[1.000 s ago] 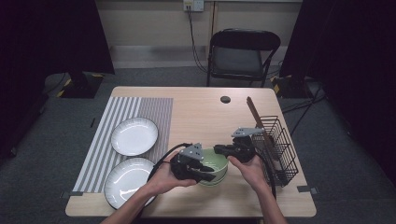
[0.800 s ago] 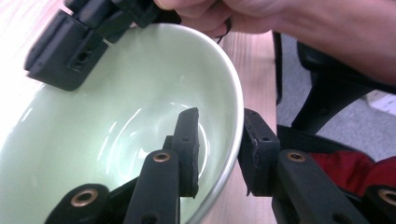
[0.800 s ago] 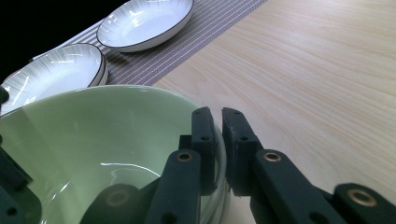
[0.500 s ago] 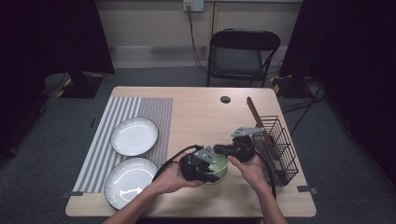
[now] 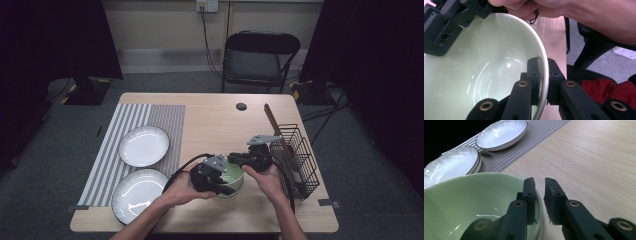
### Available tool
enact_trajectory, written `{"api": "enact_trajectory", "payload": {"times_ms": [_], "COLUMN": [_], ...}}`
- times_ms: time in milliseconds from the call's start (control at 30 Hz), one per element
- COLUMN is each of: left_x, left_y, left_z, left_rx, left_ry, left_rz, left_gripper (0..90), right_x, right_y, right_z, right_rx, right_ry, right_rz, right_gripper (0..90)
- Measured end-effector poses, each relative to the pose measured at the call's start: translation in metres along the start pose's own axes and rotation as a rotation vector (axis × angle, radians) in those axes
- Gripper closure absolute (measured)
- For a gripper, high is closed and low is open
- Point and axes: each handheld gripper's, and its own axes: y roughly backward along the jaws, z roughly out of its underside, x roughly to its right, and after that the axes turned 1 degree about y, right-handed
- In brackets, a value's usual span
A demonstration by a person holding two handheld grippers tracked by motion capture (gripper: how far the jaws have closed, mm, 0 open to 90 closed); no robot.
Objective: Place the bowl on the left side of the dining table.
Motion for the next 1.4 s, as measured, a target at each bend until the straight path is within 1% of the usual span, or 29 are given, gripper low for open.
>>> {"api": "enact_trajectory", "payload": {"times_ms": [67, 100, 167, 200, 233, 267, 400, 533, 600, 633, 700, 767, 833, 867, 933, 1000, 1233, 1267, 1333, 1400], "left_x": [0.000, -0.001, -0.001, -0.001, -0.001, -0.002, -0.003, -0.004, -0.004, -0.004, -0.005, -0.006, -0.006, -0.006, -0.007, -0.007, -0.008, -0.009, -0.009, -0.008], "left_y": [0.000, 0.000, 0.001, 0.001, 0.001, 0.001, 0.002, 0.004, 0.004, 0.005, 0.006, 0.006, 0.006, 0.006, 0.007, 0.007, 0.008, 0.008, 0.009, 0.009], "left_z": [0.000, 0.000, 0.001, 0.001, 0.001, 0.001, 0.001, 0.001, 0.002, 0.002, 0.002, 0.002, 0.003, 0.003, 0.003, 0.003, 0.004, 0.004, 0.003, 0.003], "left_rx": [0.002, 0.002, 0.007, 0.007, 0.011, 0.010, 0.010, 0.020, 0.030, 0.030, 0.025, 0.029, 0.040, 0.042, 0.042, 0.045, 0.063, 0.066, 0.067, 0.070], "left_ry": [-0.004, -0.006, -0.004, -0.001, 0.001, 0.001, 0.005, 0.011, 0.015, 0.014, 0.013, 0.016, 0.016, 0.023, 0.022, 0.024, 0.039, 0.041, 0.044, 0.043], "left_rz": [0.001, 0.001, 0.005, 0.008, 0.009, 0.013, 0.020, 0.031, 0.036, 0.038, 0.041, 0.043, 0.050, 0.053, 0.054, 0.057, 0.069, 0.073, 0.075, 0.072], "left_gripper": [83.9, 83.9, 83.9, 83.9, 83.9, 83.9, 83.9, 83.9, 83.9, 83.9, 83.9, 83.9, 83.9, 83.9, 83.9, 83.9, 83.9, 83.8, 83.8, 83.7], "right_x": [0.000, 0.001, 0.002, 0.003, 0.004, 0.005, 0.008, 0.014, 0.017, 0.018, 0.020, 0.022, 0.024, 0.026, 0.029, 0.033, 0.047, 0.049, 0.051, 0.052], "right_y": [0.000, -0.001, -0.002, -0.002, -0.004, -0.005, -0.011, -0.015, -0.016, -0.017, -0.020, -0.024, -0.028, -0.029, -0.033, -0.037, -0.045, -0.046, -0.048, -0.049], "right_z": [-0.002, -0.003, -0.005, -0.006, -0.007, -0.007, -0.010, -0.012, -0.013, -0.013, -0.015, -0.015, -0.014, -0.014, -0.012, -0.010, 0.001, 0.003, 0.007, 0.009], "right_rx": [0.010, 0.019, 0.028, 0.027, 0.033, 0.034, 0.031, 0.041, 0.047, 0.045, 0.033, 0.027, 0.024, 0.023, 0.016, 0.001, -0.033, -0.038, -0.064, -0.073], "right_ry": [-0.001, -0.002, -0.007, -0.007, -0.011, -0.018, -0.013, -0.033, -0.042, -0.044, -0.032, -0.034, -0.033, -0.037, -0.042, -0.048, -0.083, -0.085, -0.086, -0.083], "right_rz": [0.008, 0.015, 0.028, 0.032, 0.037, 0.041, 0.055, 0.086, 0.097, 0.107, 0.143, 0.151, 0.175, 0.183, 0.194, 0.215, 0.248, 0.257, 0.279, 0.294], "right_gripper": [77.5, 75.0, 74.3, 74.0, 70.5, 69.8, 66.6, 58.1, 56.0, 52.9, 50.5, 48.6, 45.5, 44.2, 42.7, 40.4, 35.2, 34.6, 31.5, 29.6]}}
